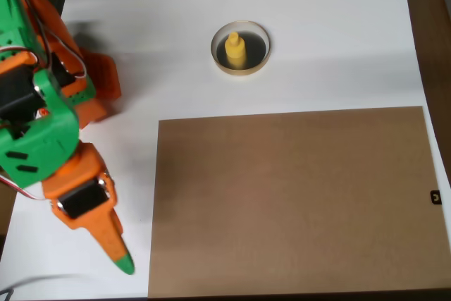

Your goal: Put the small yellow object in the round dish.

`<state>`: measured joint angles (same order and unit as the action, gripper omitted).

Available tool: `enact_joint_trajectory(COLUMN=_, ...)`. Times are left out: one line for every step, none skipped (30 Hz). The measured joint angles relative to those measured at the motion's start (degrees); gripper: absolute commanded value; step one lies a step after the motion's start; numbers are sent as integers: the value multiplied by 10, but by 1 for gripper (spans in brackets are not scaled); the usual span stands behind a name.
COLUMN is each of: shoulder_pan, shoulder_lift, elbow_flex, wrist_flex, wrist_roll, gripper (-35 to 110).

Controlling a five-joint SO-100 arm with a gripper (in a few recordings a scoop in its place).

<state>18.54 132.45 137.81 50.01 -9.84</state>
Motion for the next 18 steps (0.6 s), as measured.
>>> enact_joint_trajectory(shoulder_pan=4, shoulder_lift=18, elbow_flex=17, wrist_flex=-8, wrist_roll=2, gripper=27)
enact_joint_trajectory(shoulder_pan=9, shoulder_lift=38, elbow_flex=31, wrist_flex=-16, wrist_roll=4, gripper=27)
enact_joint_trajectory(shoulder_pan=17, shoulder_lift=54, elbow_flex=43, wrist_flex=-22, wrist_roll=5, gripper=26)
enact_joint_trajectory(shoulder_pan=26, shoulder_lift=68, elbow_flex=54, wrist_flex=-25, wrist_roll=9, gripper=26)
enact_joint_trajectory(shoulder_pan=36, shoulder_lift=80, elbow_flex=65, wrist_flex=-28, wrist_roll=12, gripper=26)
enact_joint_trajectory(shoulder_pan=41, shoulder_lift=94, elbow_flex=76, wrist_flex=-30, wrist_roll=14, gripper=26)
enact_joint_trajectory(shoulder_pan=47, shoulder_lift=110, elbow_flex=86, wrist_flex=-33, wrist_roll=16, gripper=26)
enact_joint_trajectory(shoulder_pan=54, shoulder_lift=127, elbow_flex=97, wrist_flex=-37, wrist_roll=16, gripper=25)
enact_joint_trajectory(shoulder_pan=60, shoulder_lift=149, elbow_flex=113, wrist_flex=-40, wrist_roll=18, gripper=25)
enact_joint_trajectory(shoulder_pan=65, shoulder_lift=168, elbow_flex=126, wrist_flex=-40, wrist_roll=18, gripper=25)
enact_joint_trajectory(shoulder_pan=69, shoulder_lift=193, elbow_flex=143, wrist_flex=-40, wrist_roll=18, gripper=24)
enact_joint_trajectory(shoulder_pan=69, shoulder_lift=214, elbow_flex=158, wrist_flex=-40, wrist_roll=18, gripper=23)
enact_joint_trajectory(shoulder_pan=69, shoulder_lift=236, elbow_flex=171, wrist_flex=-40, wrist_roll=18, gripper=21)
enact_joint_trajectory(shoulder_pan=69, shoulder_lift=257, elbow_flex=184, wrist_flex=-39, wrist_roll=18, gripper=20)
enact_joint_trajectory(shoulder_pan=70, shoulder_lift=276, elbow_flex=194, wrist_flex=-39, wrist_roll=18, gripper=19)
enact_joint_trajectory(shoulder_pan=75, shoulder_lift=294, elbow_flex=207, wrist_flex=-39, wrist_roll=18, gripper=18)
enact_joint_trajectory(shoulder_pan=79, shoulder_lift=314, elbow_flex=222, wrist_flex=-37, wrist_roll=18, gripper=18)
enact_joint_trajectory(shoulder_pan=82, shoulder_lift=330, elbow_flex=233, wrist_flex=-33, wrist_roll=18, gripper=17)
